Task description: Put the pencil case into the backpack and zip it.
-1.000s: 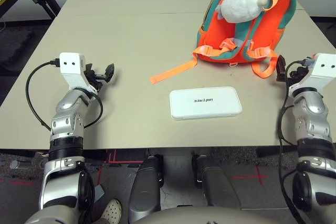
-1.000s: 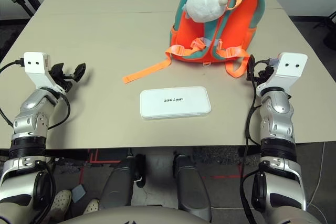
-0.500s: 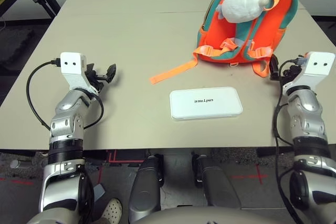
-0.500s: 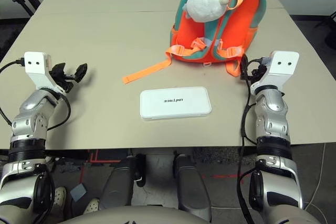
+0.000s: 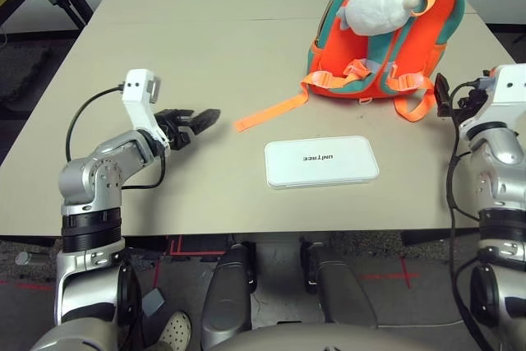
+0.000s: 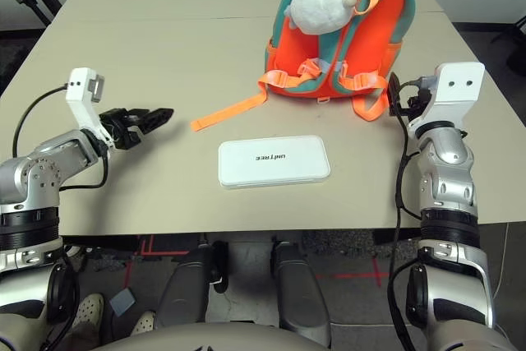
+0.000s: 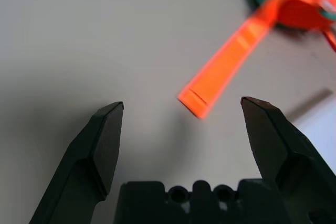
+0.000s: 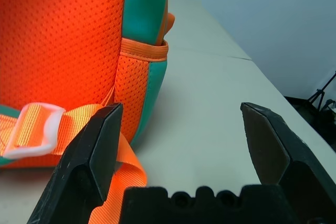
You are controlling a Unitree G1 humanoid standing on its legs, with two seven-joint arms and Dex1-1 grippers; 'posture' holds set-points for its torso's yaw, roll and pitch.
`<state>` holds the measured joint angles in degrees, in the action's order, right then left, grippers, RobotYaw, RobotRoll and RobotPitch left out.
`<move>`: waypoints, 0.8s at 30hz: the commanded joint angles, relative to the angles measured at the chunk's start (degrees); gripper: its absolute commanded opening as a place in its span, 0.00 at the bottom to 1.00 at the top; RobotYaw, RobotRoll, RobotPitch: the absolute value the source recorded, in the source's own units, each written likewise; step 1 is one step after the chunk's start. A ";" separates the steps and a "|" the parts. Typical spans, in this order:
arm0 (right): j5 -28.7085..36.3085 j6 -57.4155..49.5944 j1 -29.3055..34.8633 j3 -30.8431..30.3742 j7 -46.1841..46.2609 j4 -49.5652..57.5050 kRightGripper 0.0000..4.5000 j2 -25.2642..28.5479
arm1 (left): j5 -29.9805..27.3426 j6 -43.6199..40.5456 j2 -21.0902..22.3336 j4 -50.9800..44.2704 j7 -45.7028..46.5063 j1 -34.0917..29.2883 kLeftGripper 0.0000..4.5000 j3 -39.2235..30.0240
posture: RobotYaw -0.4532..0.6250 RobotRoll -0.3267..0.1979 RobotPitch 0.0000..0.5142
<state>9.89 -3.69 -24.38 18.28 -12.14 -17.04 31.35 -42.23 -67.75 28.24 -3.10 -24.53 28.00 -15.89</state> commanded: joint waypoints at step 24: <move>-2.67 -8.31 8.58 -1.80 -1.94 9.57 1.00 0.81 | -25.31 -24.75 -2.62 10.95 8.80 2.32 1.00 -1.74 | 0.34 0.62 0.40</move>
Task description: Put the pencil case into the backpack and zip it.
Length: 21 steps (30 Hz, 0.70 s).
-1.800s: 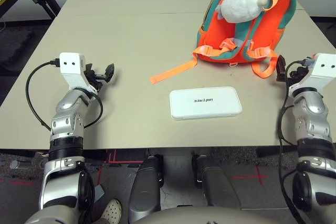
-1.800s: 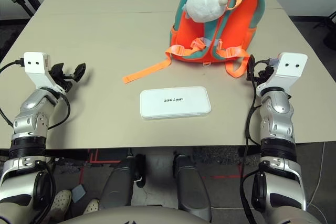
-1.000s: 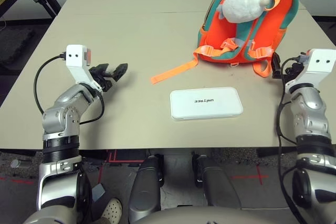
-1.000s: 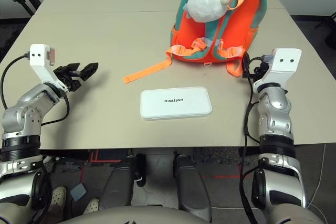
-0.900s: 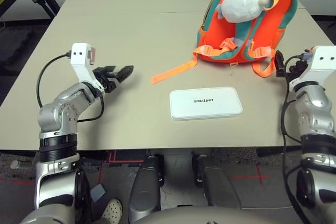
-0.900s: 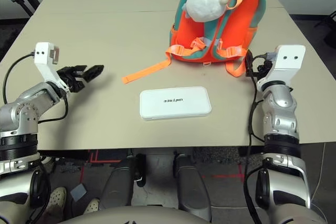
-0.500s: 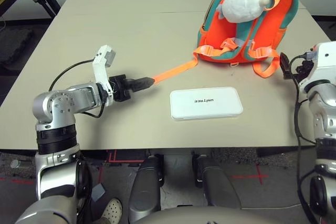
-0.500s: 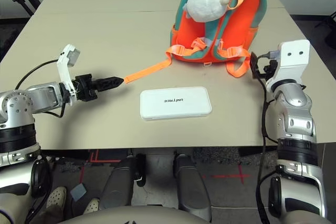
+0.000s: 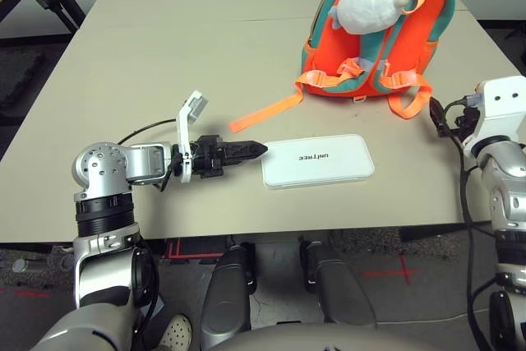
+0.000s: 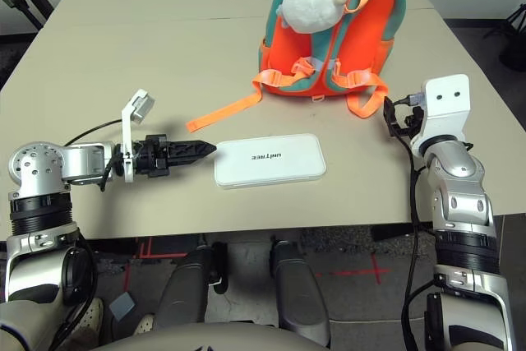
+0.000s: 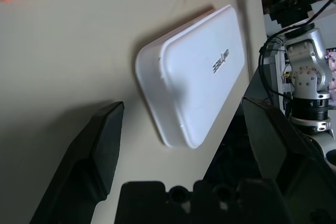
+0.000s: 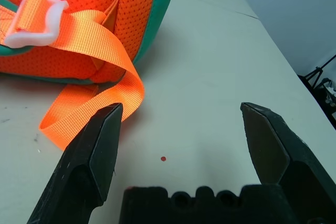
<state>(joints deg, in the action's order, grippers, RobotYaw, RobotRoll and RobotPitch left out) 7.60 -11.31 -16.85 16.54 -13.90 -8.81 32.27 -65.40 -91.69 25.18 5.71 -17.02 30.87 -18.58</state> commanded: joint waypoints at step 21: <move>-4.53 -7.97 6.50 -9.37 -19.34 8.32 1.00 13.11 | -4.88 -0.81 -2.67 11.11 2.84 1.87 1.00 2.37 | 0.31 0.62 0.41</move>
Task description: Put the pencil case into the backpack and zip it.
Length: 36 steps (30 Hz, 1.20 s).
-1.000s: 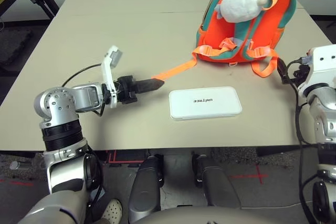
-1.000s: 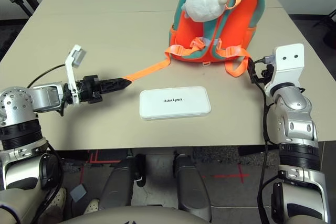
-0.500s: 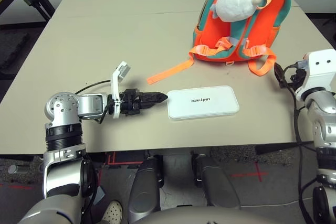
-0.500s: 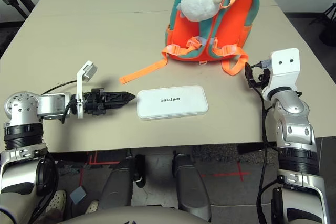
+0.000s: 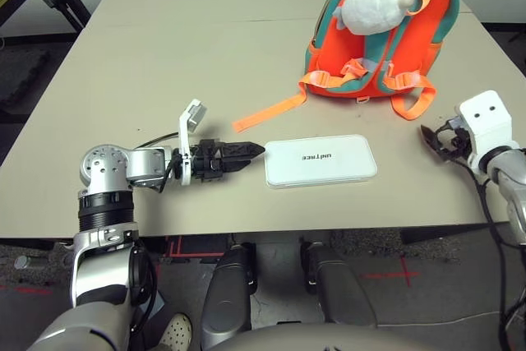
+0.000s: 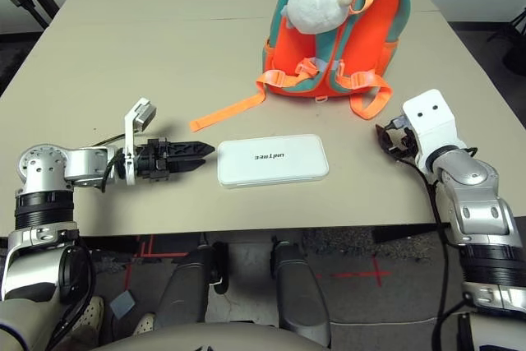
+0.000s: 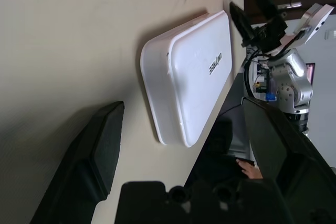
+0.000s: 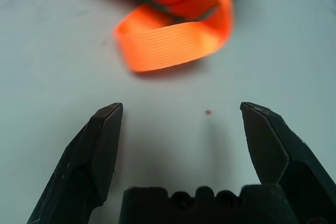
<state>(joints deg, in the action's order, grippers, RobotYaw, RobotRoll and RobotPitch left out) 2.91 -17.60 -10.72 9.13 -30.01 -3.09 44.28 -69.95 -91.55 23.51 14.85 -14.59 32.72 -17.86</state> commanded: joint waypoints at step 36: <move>3.73 -14.03 -0.15 -13.86 -19.78 16.91 0.01 0.02 | 0.76 -0.95 -2.67 2.24 2.02 -1.76 1.00 3.69 | 0.31 0.62 0.42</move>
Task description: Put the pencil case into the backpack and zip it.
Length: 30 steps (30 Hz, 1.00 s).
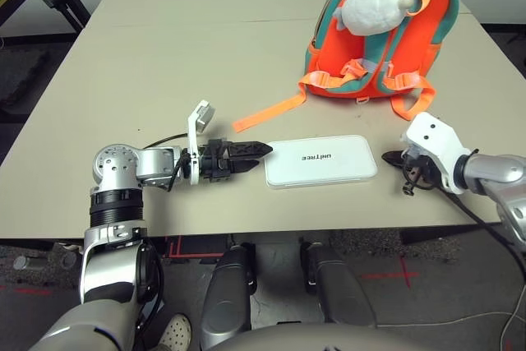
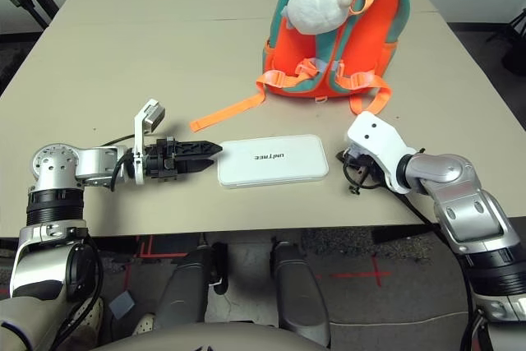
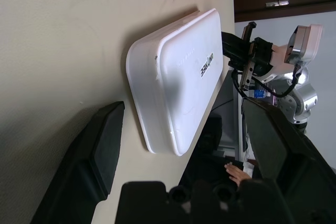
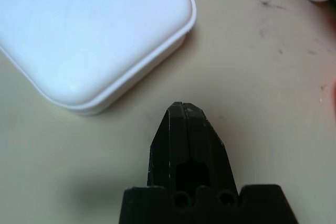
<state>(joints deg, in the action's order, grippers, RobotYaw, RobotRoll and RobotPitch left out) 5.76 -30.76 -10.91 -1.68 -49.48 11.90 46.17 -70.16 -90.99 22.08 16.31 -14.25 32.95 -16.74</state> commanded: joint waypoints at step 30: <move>2.83 -12.89 -2.93 -6.13 6.38 9.57 0.01 -11.62 | 5.44 -1.51 -3.85 -3.43 0.05 -3.26 1.00 1.93 | 0.31 0.62 0.41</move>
<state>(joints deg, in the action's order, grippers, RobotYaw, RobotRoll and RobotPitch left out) 7.45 -43.25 -13.58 -6.22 -42.92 20.13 35.03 -67.07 -90.90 19.26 11.93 -14.90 31.68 -17.47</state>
